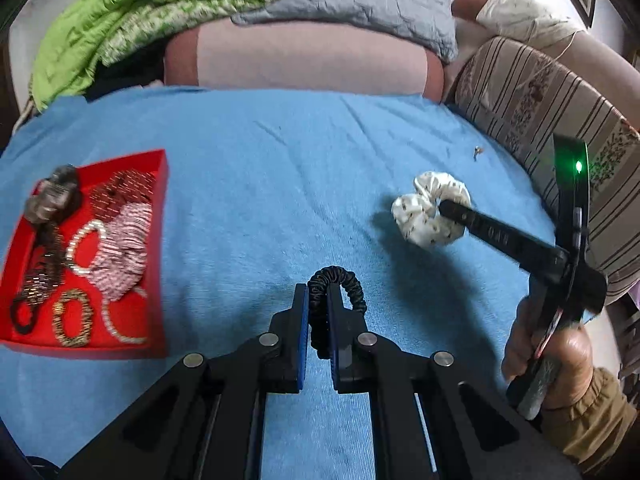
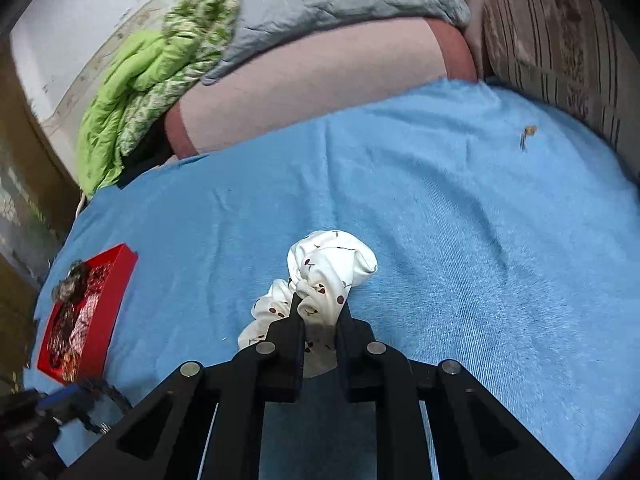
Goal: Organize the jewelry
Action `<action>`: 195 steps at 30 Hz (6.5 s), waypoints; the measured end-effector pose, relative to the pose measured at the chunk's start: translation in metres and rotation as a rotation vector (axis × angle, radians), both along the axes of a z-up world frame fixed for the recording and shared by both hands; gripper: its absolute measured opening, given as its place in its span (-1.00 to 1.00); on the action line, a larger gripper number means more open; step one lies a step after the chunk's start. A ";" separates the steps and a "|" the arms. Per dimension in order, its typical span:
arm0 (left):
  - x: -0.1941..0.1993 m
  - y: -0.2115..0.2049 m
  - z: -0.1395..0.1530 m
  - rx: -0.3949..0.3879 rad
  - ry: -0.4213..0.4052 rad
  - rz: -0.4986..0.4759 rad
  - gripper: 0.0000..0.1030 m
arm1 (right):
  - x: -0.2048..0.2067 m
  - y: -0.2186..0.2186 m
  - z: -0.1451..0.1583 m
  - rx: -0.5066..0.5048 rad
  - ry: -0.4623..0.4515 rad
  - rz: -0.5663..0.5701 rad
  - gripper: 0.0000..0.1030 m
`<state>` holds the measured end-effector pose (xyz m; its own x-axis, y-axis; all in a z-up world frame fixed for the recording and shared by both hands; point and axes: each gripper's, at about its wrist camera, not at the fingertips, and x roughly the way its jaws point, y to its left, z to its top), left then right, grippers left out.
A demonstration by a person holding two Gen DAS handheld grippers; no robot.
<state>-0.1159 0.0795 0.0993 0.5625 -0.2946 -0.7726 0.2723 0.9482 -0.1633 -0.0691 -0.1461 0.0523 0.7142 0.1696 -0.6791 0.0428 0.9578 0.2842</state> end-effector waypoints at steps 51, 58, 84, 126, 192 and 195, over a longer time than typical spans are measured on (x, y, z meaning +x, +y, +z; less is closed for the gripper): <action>0.024 0.257 0.020 -0.080 -0.065 0.461 -0.84 | -0.057 0.255 0.063 -0.138 -0.072 0.498 -0.71; 0.064 0.283 0.012 -0.031 -0.068 0.509 -0.84 | -0.026 0.296 0.051 -0.141 -0.038 0.533 -0.71; 0.085 0.305 -0.023 -0.007 0.004 0.541 -0.83 | 0.099 0.358 0.001 -0.094 0.104 0.486 -0.70; 0.031 0.232 0.002 0.269 -0.288 0.576 0.42 | -0.036 0.182 0.051 -0.202 0.001 0.232 0.40; -0.100 0.121 0.047 0.202 -0.274 0.579 1.00 | -0.117 0.175 0.035 -0.227 -0.054 0.216 0.67; -0.097 0.113 0.040 0.228 -0.252 0.559 1.00 | -0.116 0.172 0.033 -0.245 -0.053 0.194 0.69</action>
